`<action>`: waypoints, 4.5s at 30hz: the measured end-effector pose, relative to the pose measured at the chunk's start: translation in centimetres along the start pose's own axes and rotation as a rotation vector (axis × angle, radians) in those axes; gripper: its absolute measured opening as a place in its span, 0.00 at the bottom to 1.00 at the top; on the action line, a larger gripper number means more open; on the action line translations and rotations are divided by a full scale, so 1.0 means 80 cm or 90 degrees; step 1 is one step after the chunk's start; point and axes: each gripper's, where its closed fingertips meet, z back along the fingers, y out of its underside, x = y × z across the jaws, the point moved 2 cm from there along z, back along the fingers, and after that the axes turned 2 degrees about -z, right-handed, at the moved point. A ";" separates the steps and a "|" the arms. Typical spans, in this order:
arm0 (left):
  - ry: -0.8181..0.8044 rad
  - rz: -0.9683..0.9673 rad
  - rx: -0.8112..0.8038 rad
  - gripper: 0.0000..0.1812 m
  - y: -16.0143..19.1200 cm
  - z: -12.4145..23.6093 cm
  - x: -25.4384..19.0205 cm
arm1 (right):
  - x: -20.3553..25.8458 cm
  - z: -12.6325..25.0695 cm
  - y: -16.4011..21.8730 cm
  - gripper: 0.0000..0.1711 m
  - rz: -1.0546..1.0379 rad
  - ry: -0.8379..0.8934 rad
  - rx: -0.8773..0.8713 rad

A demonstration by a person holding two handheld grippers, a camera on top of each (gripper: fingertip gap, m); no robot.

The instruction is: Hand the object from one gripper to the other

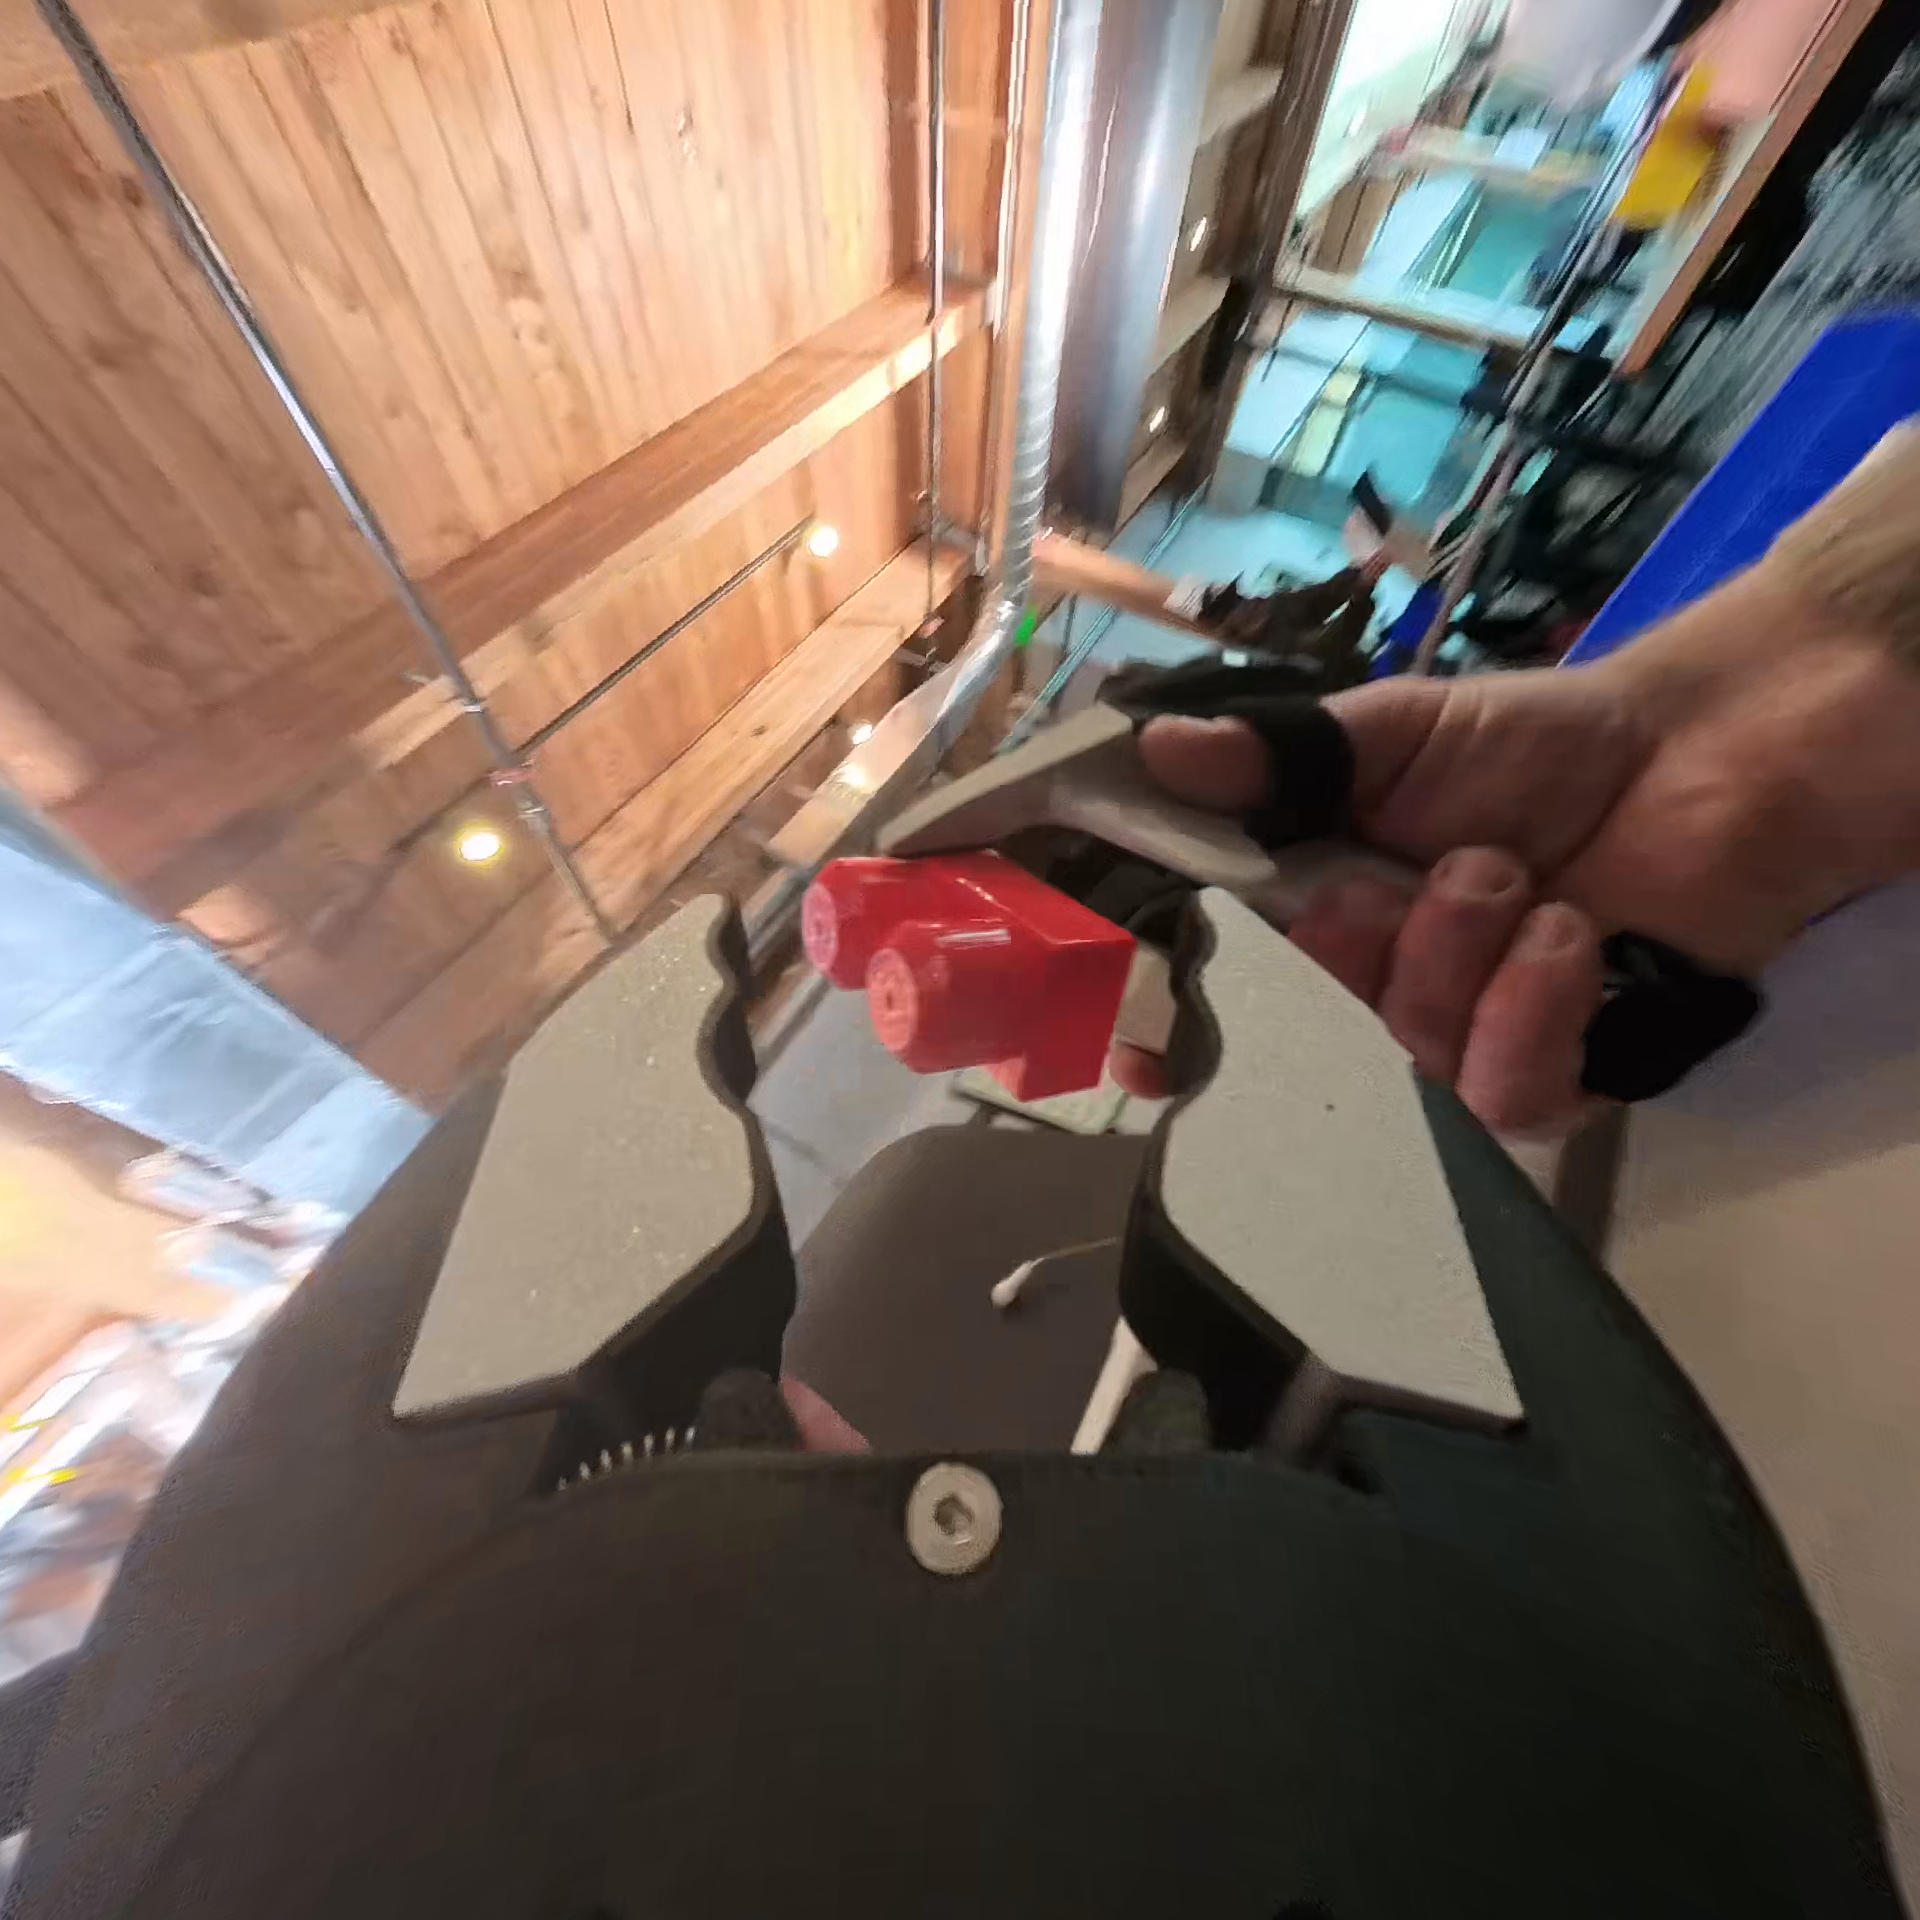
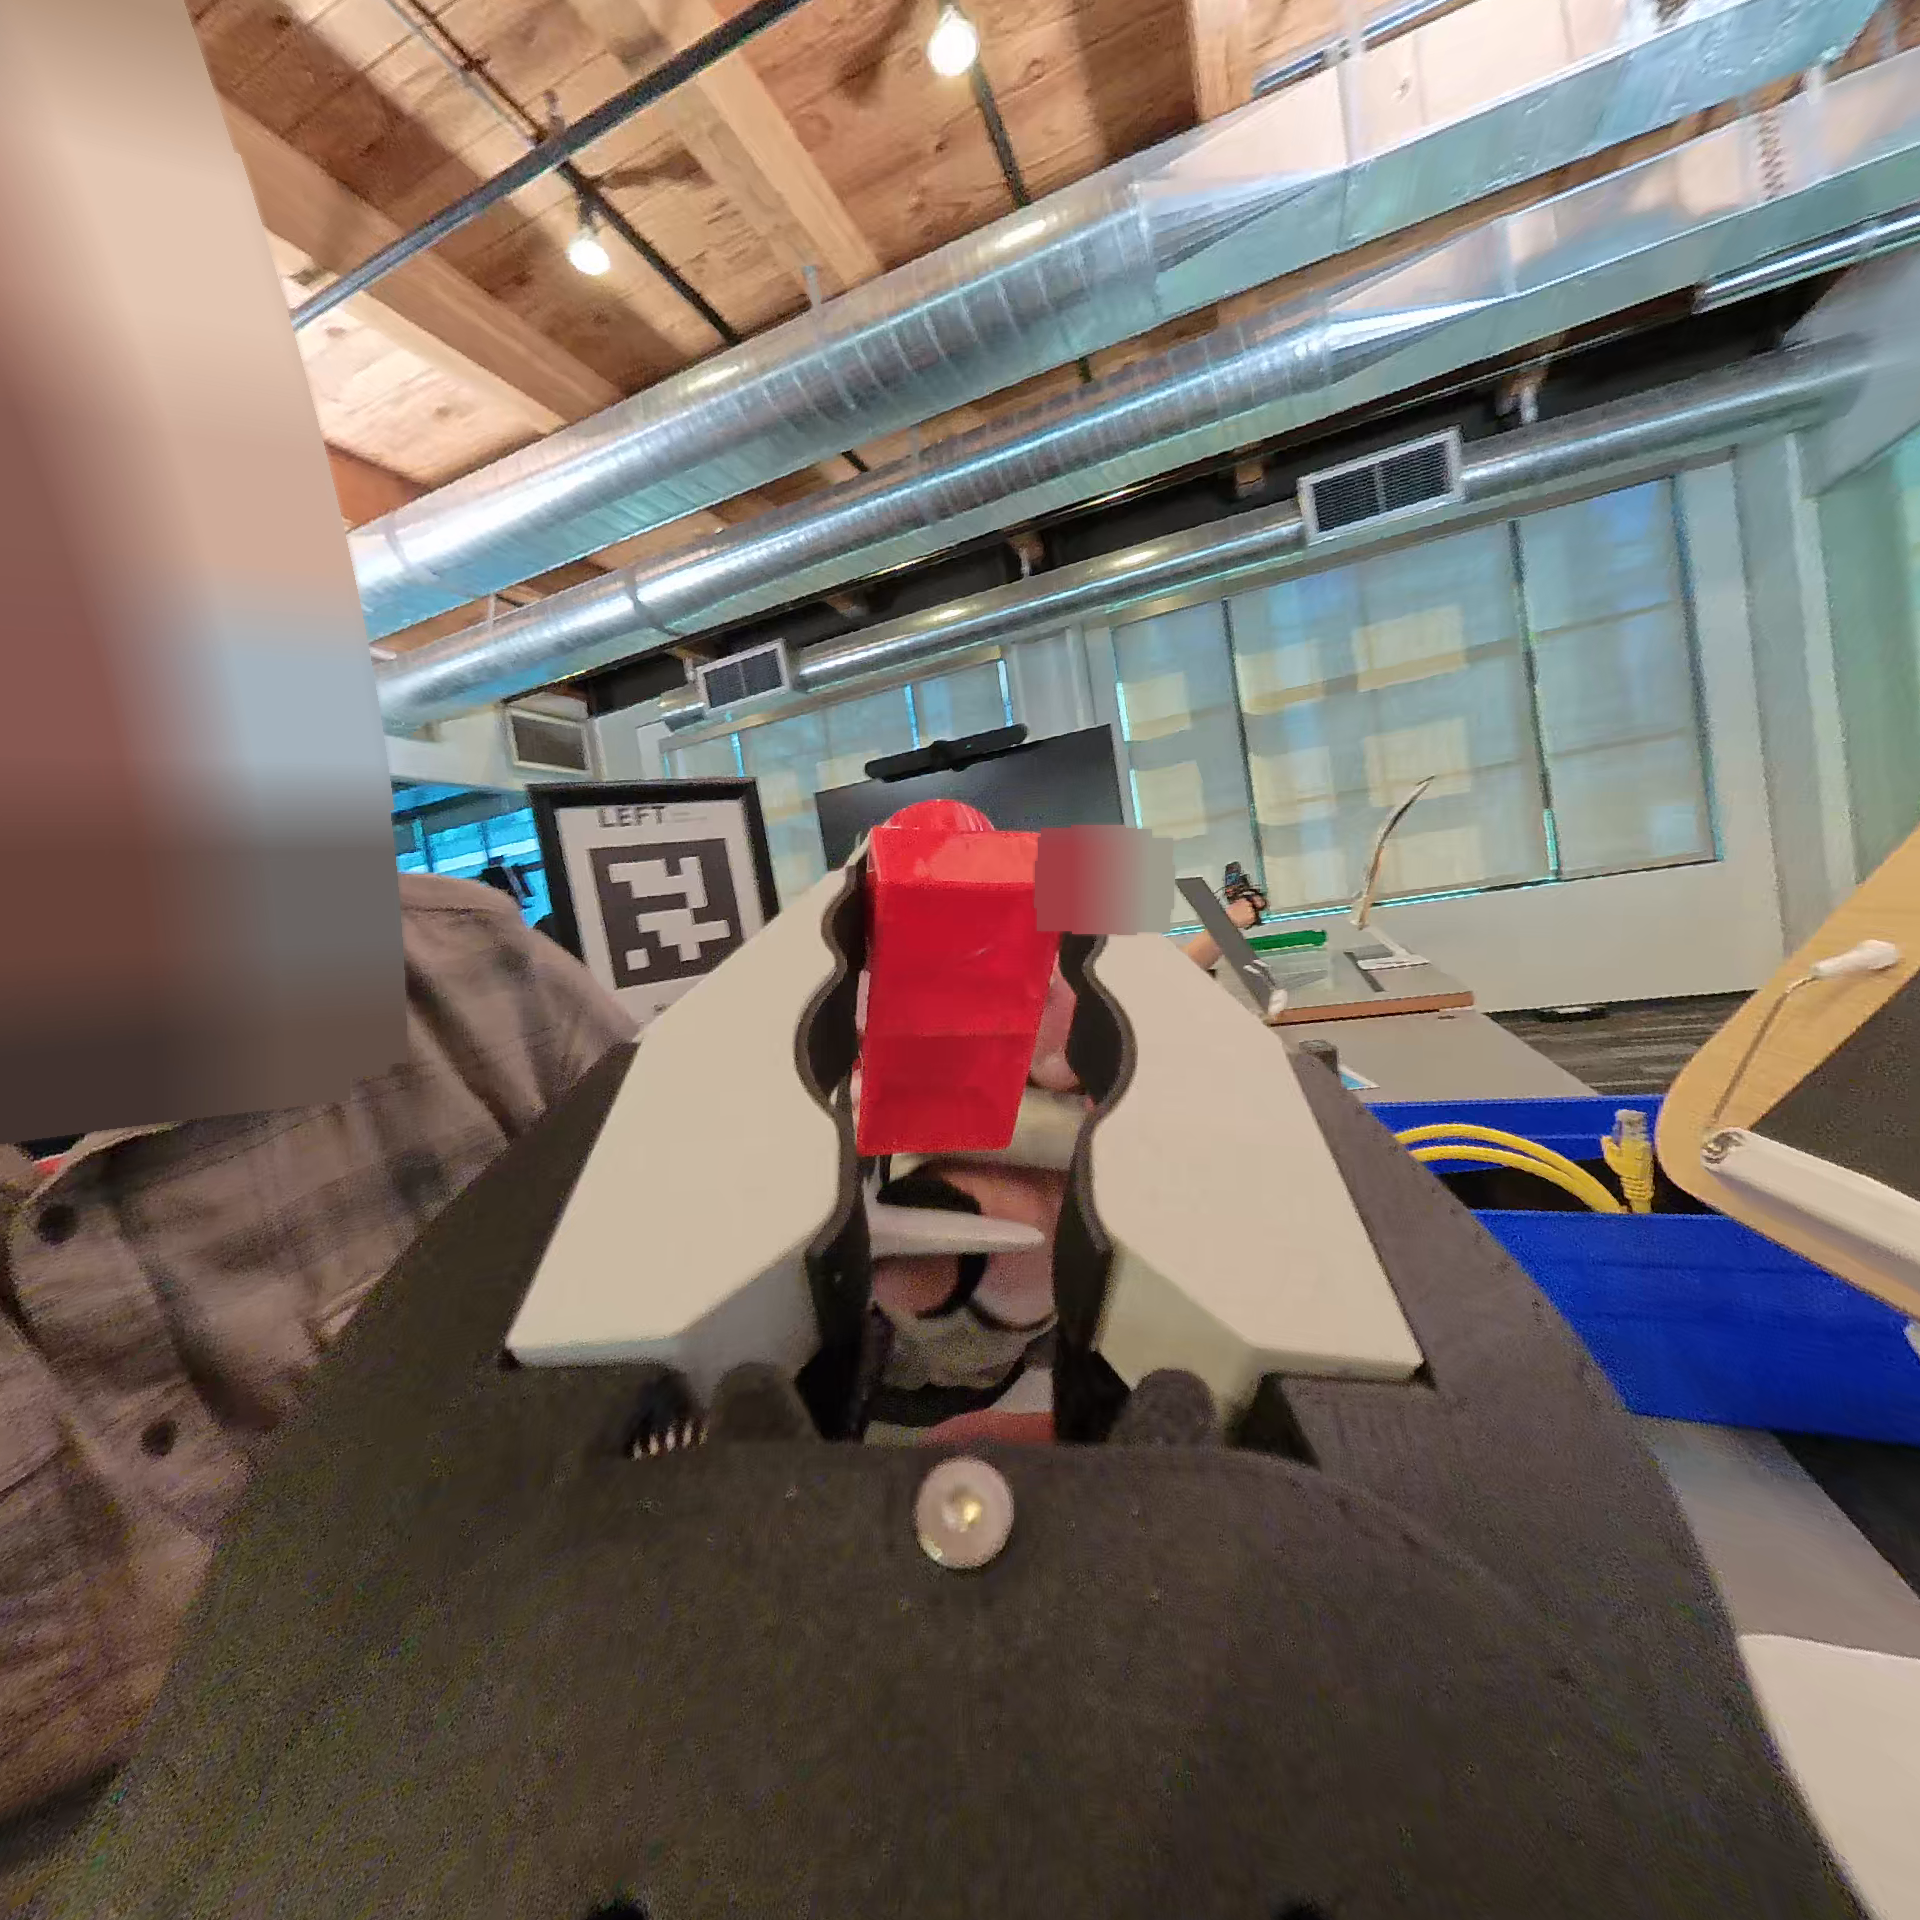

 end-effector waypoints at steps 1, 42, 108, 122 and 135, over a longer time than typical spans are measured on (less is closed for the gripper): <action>0.025 0.035 -0.011 0.45 -0.005 0.000 0.003 | 0.006 0.004 -0.001 0.20 0.000 -0.018 0.002; 0.633 1.003 -0.145 0.26 -0.068 0.020 -0.070 | 0.073 0.006 0.051 0.35 0.079 -0.161 0.197; 0.009 1.064 -0.050 0.22 0.079 -0.002 0.044 | -0.051 -0.031 0.004 0.15 0.128 0.151 -0.278; 0.091 0.946 0.058 0.16 0.088 0.001 0.053 | -0.056 -0.020 0.009 0.23 0.179 0.189 -0.152; 0.379 0.660 0.270 0.16 0.073 0.030 0.015 | -0.038 0.014 0.029 0.29 0.283 0.214 0.181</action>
